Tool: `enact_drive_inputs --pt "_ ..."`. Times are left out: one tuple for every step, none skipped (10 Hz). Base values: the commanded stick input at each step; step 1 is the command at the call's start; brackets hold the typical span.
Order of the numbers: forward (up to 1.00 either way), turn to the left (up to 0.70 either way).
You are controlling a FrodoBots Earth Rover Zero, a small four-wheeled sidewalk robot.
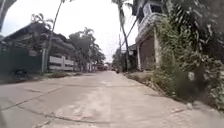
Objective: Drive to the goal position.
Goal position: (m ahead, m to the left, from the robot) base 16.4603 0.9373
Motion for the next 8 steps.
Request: enact_drive_inputs --pt "0.5 0.01" --pt "0.5 0.01" --pt "0.5 0.01" --pt "0.5 0.01" --pt "0.5 0.01" --pt "0.5 0.01" --pt "0.5 0.01" --pt "0.5 0.01"
